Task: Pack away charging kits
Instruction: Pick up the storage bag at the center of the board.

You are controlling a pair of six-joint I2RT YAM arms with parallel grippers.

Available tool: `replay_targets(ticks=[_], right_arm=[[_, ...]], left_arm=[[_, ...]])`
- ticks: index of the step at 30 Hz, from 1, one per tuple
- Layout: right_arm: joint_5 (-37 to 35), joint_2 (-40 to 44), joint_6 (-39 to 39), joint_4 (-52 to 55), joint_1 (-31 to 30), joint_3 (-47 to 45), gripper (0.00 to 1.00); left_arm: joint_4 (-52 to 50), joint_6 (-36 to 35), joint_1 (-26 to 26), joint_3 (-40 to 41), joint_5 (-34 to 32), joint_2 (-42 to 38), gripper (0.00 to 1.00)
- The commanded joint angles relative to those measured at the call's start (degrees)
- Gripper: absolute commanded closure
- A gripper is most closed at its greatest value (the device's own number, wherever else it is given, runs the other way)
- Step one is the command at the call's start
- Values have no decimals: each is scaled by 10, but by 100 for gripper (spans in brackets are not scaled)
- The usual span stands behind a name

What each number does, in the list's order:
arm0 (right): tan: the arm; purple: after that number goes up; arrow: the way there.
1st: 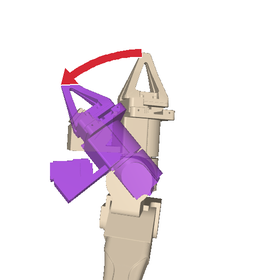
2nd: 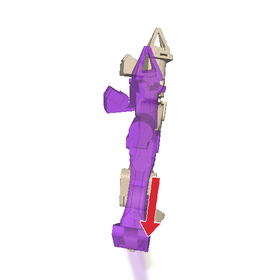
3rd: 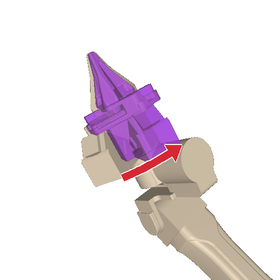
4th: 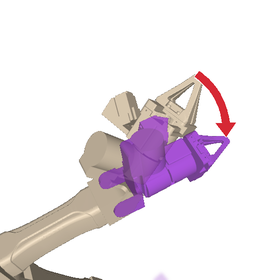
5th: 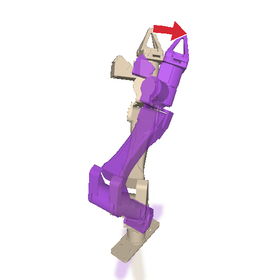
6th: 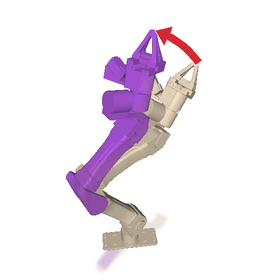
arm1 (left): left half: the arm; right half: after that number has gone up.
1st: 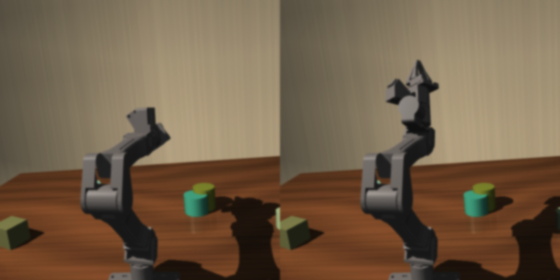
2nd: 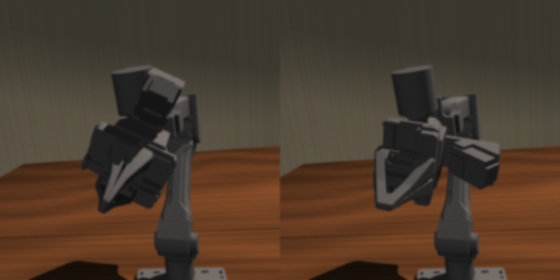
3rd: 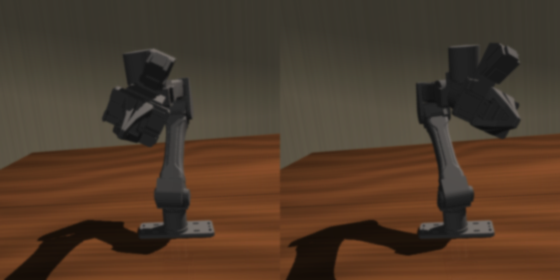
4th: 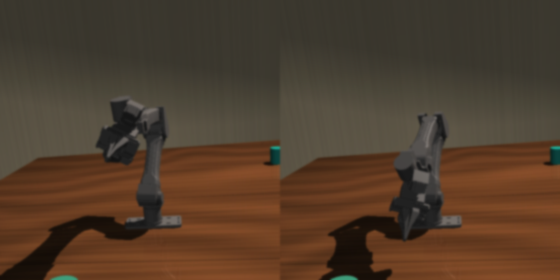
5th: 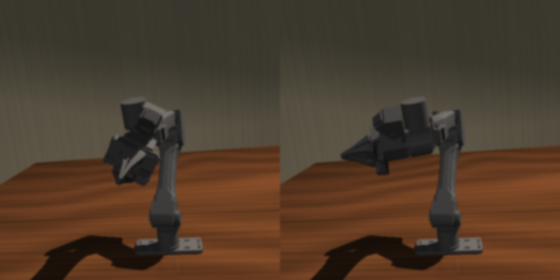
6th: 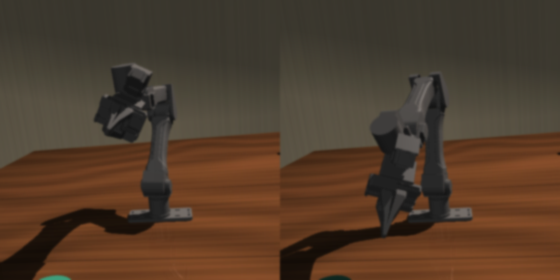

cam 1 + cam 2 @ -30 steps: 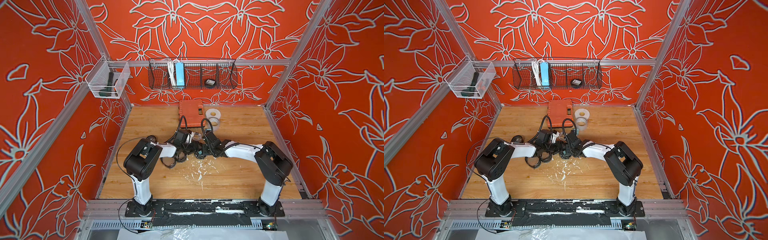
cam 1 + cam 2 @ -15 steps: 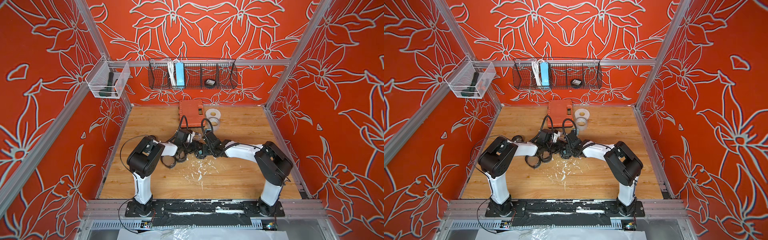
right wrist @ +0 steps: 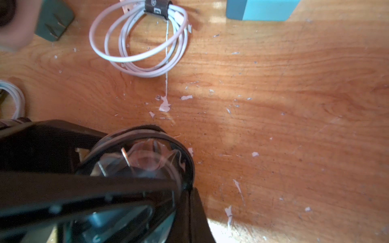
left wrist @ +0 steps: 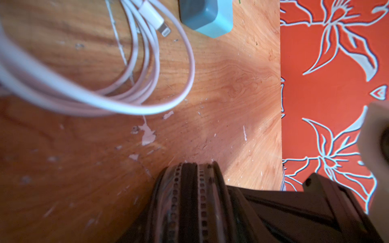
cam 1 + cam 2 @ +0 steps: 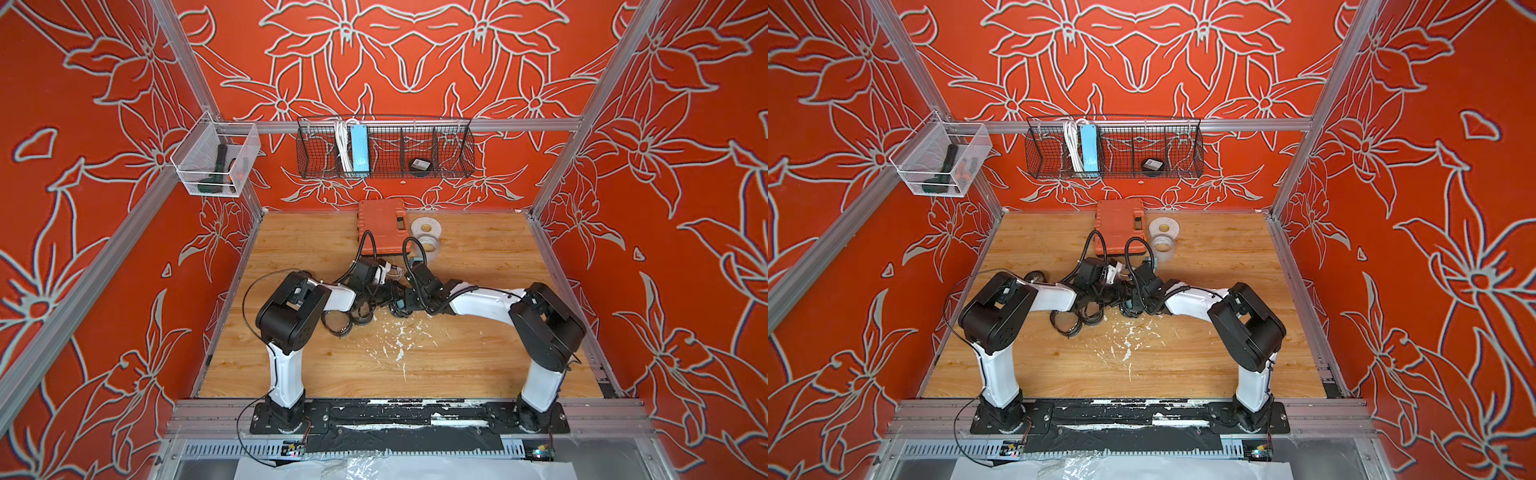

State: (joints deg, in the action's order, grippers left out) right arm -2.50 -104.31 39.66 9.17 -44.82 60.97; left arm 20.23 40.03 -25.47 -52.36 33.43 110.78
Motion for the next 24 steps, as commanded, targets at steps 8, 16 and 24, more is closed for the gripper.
replay_targets(ticks=[8,16,24], right_arm=[[12,-6,7,-1,2,-9,100],[19,48,-1,-19,2,-44,71],[6,183,-11,-69,2,-133,49]], left_arm=[[-95,5,-4,32,-27,49,86],[-54,9,-1,53,-10,28,100],[-14,11,1,89,-17,-52,100]])
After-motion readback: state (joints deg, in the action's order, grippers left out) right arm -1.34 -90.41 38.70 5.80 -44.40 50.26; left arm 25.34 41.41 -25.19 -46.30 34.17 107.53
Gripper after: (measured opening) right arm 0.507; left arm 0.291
